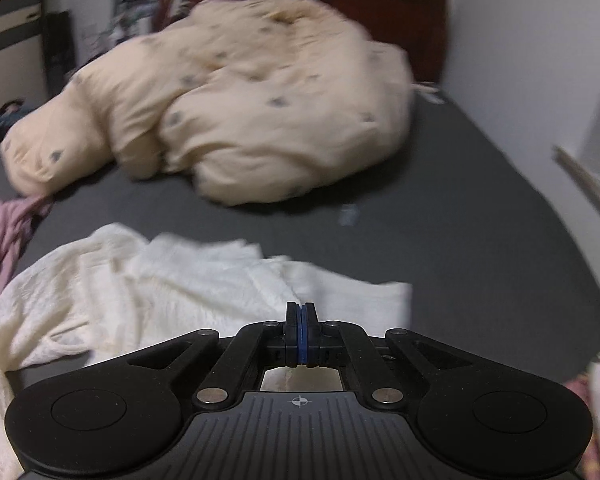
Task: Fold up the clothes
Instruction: 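Hold the robe fold with the left tool while the right tool grasps the robe edge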
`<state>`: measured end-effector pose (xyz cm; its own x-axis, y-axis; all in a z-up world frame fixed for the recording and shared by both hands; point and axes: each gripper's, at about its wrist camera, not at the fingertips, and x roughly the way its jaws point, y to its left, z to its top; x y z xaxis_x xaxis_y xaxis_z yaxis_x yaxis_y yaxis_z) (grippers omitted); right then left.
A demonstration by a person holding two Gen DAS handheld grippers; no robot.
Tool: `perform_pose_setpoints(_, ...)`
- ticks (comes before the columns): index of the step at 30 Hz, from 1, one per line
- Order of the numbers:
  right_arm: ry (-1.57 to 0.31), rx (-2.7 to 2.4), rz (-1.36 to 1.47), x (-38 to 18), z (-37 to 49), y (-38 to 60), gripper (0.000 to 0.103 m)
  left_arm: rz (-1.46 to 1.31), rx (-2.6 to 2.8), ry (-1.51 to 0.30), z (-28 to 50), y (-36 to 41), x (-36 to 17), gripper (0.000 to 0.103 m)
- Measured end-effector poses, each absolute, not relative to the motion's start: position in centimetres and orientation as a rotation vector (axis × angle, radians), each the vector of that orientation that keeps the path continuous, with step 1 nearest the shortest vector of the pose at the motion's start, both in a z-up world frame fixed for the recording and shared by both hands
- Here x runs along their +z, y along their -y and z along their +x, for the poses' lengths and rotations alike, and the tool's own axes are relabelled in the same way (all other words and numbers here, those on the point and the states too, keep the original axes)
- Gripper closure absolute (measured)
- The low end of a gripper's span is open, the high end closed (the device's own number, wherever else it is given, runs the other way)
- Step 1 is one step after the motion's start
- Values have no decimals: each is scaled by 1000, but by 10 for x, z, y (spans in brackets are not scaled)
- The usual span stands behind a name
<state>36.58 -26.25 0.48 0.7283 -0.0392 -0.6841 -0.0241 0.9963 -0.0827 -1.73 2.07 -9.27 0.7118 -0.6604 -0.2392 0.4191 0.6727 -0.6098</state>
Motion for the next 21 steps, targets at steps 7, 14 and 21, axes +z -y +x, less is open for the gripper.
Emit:
perform_pose_setpoints(7,-748,-238,1,21,307,380,103,-516,-763,-479,-33,16,-88,96)
perform_pose_setpoints(14,-804,-465,18,-3,232,470,103,-429,-828,-594,-43,58,-104,96)
perform_pose_setpoints(21,-855,-525,88,-33,178,504,103,-406,-854,-673,-45,61,-123,96)
